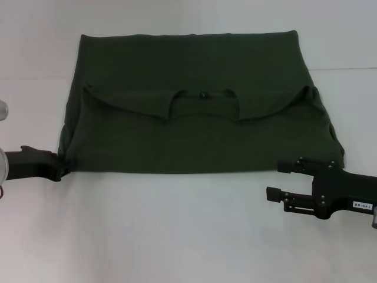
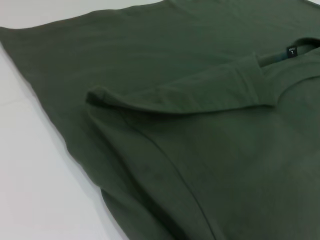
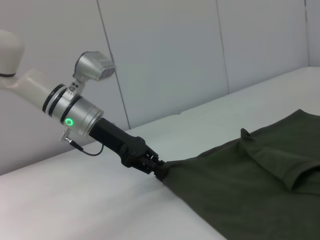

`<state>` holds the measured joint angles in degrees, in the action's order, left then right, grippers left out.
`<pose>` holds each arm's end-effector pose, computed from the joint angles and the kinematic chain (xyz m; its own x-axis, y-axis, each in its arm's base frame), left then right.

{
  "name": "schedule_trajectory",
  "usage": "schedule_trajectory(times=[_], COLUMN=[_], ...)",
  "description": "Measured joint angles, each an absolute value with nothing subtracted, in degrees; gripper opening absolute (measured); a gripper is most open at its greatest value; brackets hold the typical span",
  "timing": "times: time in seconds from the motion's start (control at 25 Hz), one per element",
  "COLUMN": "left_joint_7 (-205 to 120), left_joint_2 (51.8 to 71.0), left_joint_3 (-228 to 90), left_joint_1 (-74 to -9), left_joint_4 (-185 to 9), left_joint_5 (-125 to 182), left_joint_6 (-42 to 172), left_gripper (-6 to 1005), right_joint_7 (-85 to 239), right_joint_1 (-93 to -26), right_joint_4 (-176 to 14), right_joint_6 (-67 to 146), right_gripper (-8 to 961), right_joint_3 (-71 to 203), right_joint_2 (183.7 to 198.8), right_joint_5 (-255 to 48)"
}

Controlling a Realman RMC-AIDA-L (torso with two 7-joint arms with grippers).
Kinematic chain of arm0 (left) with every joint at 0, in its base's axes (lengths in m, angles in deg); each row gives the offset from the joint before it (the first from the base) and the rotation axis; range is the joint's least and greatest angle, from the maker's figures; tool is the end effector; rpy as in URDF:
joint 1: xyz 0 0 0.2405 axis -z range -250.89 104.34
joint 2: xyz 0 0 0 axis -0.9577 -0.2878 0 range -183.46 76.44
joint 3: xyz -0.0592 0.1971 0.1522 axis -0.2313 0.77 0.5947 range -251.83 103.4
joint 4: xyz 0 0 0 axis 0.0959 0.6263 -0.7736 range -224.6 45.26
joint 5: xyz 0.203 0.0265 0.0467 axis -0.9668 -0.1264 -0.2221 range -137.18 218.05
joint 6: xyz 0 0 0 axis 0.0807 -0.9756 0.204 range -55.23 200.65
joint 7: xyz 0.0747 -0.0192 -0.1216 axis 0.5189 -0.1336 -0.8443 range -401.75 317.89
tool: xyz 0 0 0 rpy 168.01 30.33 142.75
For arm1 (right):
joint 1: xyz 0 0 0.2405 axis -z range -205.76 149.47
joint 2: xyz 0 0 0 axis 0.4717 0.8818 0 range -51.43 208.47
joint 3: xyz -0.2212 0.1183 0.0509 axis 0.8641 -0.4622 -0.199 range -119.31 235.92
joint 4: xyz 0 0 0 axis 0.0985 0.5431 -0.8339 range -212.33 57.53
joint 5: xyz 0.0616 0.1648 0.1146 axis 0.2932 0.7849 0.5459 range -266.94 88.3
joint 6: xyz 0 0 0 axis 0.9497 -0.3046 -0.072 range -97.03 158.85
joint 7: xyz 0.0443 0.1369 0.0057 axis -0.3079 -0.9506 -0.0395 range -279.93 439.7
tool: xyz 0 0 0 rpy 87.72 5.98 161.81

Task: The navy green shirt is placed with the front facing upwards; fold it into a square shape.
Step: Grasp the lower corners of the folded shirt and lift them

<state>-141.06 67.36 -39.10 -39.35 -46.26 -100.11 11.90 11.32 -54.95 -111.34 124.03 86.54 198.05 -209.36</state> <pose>-0.3221 0.3799 0.0167 0.7487 0.6115 0.2560 0.6355 -0.5520 -0.5399 0.2942 0.2996 0.0014 0.7780 -0.3006 -0.5517 -0.4680 -0.8632 -0.1895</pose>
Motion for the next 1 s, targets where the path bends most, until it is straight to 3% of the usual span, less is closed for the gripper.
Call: schedule_trajectory(times=[0.2, 0.32, 1.0], left_joint_7=[-140.9, -140.9, -140.9], left_joint_2=[67.41, 67.43, 67.71], left_joint_3=[-39.0, -38.9, -38.7], left_joint_1=[-39.4, -39.4, -39.4], left_joint_4=[-46.2, -45.9, -45.6], left_joint_5=[-100.1, -100.1, -99.8], left_joint_6=[11.9, 11.5, 11.9], left_gripper=[250, 62, 48], right_joint_7=[10.6, 10.7, 4.1], right_joint_1=[-54.5, -53.8, -51.3], right_joint_4=[-111.5, -111.5, -110.7], right_joint_6=[124.1, 123.5, 103.1], right_gripper=[778, 779, 783], right_joint_3=[85.6, 83.7, 72.0], right_joint_2=[198.04, 198.04, 198.0], right_joint_5=[-209.3, -209.3, -209.3])
